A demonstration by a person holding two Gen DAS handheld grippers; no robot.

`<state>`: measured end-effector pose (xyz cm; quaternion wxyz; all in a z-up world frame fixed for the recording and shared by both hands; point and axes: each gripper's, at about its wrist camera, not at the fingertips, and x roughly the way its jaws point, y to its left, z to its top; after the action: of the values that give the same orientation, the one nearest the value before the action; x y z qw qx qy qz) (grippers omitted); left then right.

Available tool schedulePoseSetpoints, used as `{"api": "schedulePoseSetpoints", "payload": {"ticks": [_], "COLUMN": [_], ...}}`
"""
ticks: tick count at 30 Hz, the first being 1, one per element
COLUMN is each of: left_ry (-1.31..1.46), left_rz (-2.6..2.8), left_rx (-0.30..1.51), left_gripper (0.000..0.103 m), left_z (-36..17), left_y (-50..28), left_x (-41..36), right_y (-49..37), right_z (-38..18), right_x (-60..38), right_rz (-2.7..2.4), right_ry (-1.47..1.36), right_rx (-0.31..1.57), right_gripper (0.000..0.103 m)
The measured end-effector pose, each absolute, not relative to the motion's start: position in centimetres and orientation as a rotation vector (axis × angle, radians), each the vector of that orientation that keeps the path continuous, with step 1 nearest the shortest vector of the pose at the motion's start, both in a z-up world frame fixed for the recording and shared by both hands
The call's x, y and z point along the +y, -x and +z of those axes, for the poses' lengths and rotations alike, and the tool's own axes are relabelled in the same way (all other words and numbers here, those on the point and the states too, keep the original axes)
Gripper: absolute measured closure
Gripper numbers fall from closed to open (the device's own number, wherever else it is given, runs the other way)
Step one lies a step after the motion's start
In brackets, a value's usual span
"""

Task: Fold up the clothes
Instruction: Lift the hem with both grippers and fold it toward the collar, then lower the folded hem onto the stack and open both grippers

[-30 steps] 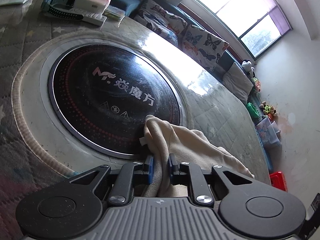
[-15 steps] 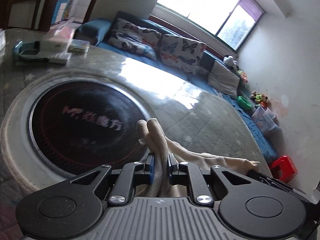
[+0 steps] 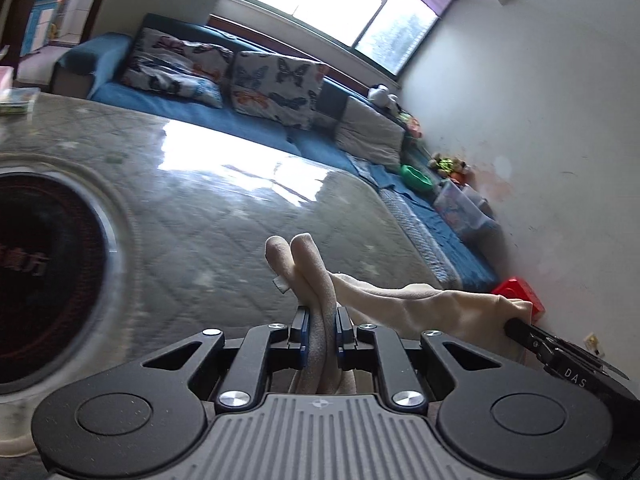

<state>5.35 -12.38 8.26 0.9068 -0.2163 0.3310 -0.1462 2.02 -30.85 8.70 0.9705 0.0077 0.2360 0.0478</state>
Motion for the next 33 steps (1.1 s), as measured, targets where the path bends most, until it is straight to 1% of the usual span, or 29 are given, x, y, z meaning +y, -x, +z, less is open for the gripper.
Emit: {"api": "schedulePoseSetpoints", "payload": {"ticks": [3, 5, 6, 8, 10, 11, 12, 14, 15, 17, 18, 19, 21, 25, 27, 28, 30, 32, 33], "left_ry": [0.406, 0.355, 0.326, 0.27, 0.224, 0.212, 0.201, 0.185, 0.182, 0.161, 0.149, 0.133, 0.103, 0.063, 0.041, 0.028, 0.004, 0.0, -0.001], "left_rz": [-0.337, -0.341, -0.324, -0.309, -0.282, -0.271, -0.26, -0.247, -0.249, -0.251, -0.252, -0.254, -0.261, -0.266, -0.258, -0.251, -0.249, -0.25, -0.251], "left_rx": [0.713, 0.757, 0.779, 0.796, 0.804, 0.803, 0.801, 0.8, 0.802, 0.801, 0.8, 0.797, 0.791, 0.795, 0.801, 0.803, 0.809, 0.814, 0.814], "left_gripper": [0.089, 0.085, 0.086, 0.085, 0.079, 0.072, 0.068, 0.067, 0.063, 0.057, 0.054, 0.053, 0.047, 0.042, 0.033, 0.032, 0.03, 0.024, 0.023], "left_z": [7.6, 6.6, 6.0, 5.1, 4.6, 4.5, 4.4, 4.4, 4.4, 4.6, 4.6, 4.7, 4.9, 4.7, 4.4, 4.3, 3.9, 3.7, 3.6], "left_y": [-6.4, -7.0, -7.2, -7.3, -7.2, -7.2, -7.1, -7.2, -7.3, -7.5, -7.6, -7.7, -7.7, -8.4, -8.9, -9.0, -9.2, -9.3, -9.2], "left_x": [-14.6, -15.8, -16.2, -16.5, -16.6, -16.6, -16.6, -16.6, -16.8, -17.4, -17.7, -18.0, -18.6, -19.5, -19.9, -20.0, -20.3, -20.5, -20.5], "right_y": [-2.1, -2.4, -2.6, -3.1, -3.2, -3.3, -3.4, -3.8, -4.2, -5.0, -5.4, -5.8, -6.8, -8.7, -9.6, -10.1, -10.4, -10.4, -10.4], "right_z": [8.1, 7.2, 6.8, 5.6, 4.3, 3.9, 3.8, 3.5, 3.4, 3.2, 3.0, 2.9, 2.6, 1.7, 1.0, 0.6, -0.1, -0.1, 0.0], "right_x": [-33.0, -33.9, -34.4, -35.3, -35.6, -35.5, -35.4, -34.9, -34.3, -33.4, -33.0, -32.5, -31.6, -30.6, -30.2, -30.0, -29.7, -29.6, -29.5], "right_rz": [0.031, -0.011, -0.032, -0.07, -0.091, -0.092, -0.085, -0.058, -0.035, 0.002, 0.021, 0.039, 0.07, 0.077, 0.073, 0.068, 0.065, 0.065, 0.067], "right_ry": [-0.022, -0.022, -0.022, -0.025, -0.031, -0.032, -0.033, -0.032, -0.029, -0.024, -0.024, -0.026, -0.029, -0.038, -0.034, -0.027, -0.01, 0.0, 0.005], "right_rx": [0.492, 0.525, 0.542, 0.59, 0.623, 0.63, 0.631, 0.635, 0.638, 0.642, 0.644, 0.646, 0.653, 0.675, 0.692, 0.704, 0.709, 0.707, 0.707], "right_gripper": [0.093, 0.092, 0.091, 0.091, 0.09, 0.09, 0.09, 0.09, 0.089, 0.084, 0.08, 0.078, 0.077, 0.068, 0.067, 0.064, 0.061, 0.06, 0.057]}}
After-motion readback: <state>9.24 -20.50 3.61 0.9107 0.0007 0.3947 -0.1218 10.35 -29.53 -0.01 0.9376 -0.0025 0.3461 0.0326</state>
